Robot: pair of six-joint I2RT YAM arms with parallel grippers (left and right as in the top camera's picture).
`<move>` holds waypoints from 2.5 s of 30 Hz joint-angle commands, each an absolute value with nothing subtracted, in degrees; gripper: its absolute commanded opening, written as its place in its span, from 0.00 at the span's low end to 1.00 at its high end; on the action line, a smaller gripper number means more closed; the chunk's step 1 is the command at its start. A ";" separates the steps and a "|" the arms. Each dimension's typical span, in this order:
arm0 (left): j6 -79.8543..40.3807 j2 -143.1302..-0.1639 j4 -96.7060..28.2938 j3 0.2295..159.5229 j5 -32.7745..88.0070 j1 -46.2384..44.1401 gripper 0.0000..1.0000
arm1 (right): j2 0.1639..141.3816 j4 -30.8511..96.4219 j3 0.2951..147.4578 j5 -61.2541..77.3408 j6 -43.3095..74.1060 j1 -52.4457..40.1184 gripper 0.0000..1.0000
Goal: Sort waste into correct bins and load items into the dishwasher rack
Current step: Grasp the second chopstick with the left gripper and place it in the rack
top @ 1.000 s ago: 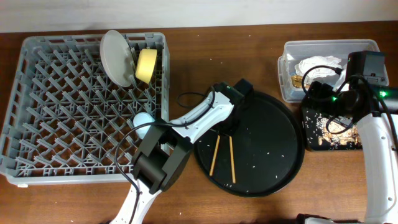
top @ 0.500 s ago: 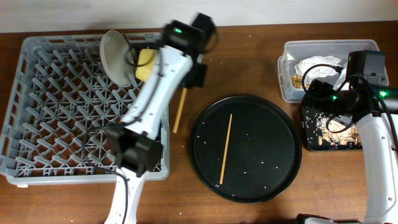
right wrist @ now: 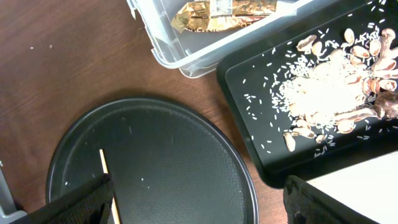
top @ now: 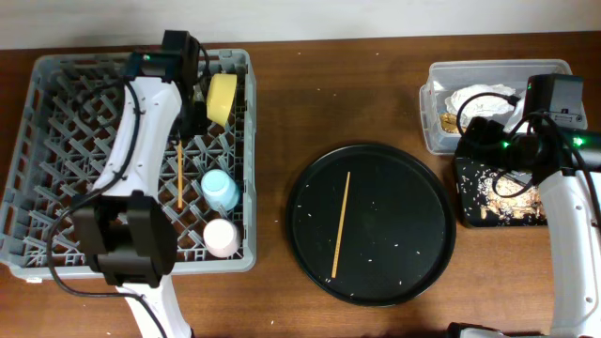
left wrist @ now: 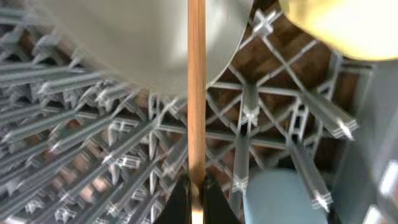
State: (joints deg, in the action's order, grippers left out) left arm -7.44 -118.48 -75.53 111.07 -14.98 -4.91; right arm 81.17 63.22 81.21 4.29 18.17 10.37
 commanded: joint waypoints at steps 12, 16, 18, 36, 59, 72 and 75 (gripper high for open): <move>0.14 -117.27 -77.52 116.20 -3.14 -7.31 0.56 | 81.17 63.40 81.54 3.57 18.20 10.52 0.98; 0.30 -117.25 -79.81 116.51 -2.52 -17.89 0.56 | 81.17 63.40 81.54 3.57 18.22 10.52 0.98; -0.01 -117.25 -79.79 116.51 -2.55 -22.15 0.56 | 81.17 63.44 81.54 3.60 18.22 10.52 0.98; -14.79 -127.24 -57.78 103.35 -2.76 -46.52 0.52 | 81.17 63.64 81.54 3.60 18.22 10.52 0.98; -13.21 -134.54 -96.20 148.42 -4.51 -29.93 0.00 | 81.17 62.30 81.54 3.60 18.24 10.52 0.98; -5.37 -125.01 -89.84 128.77 -14.83 -3.40 0.00 | 81.17 61.67 81.54 3.60 18.24 10.52 0.98; -4.19 -125.01 -81.30 119.09 -14.31 -3.42 0.07 | 81.17 61.67 81.54 3.60 18.24 10.52 0.98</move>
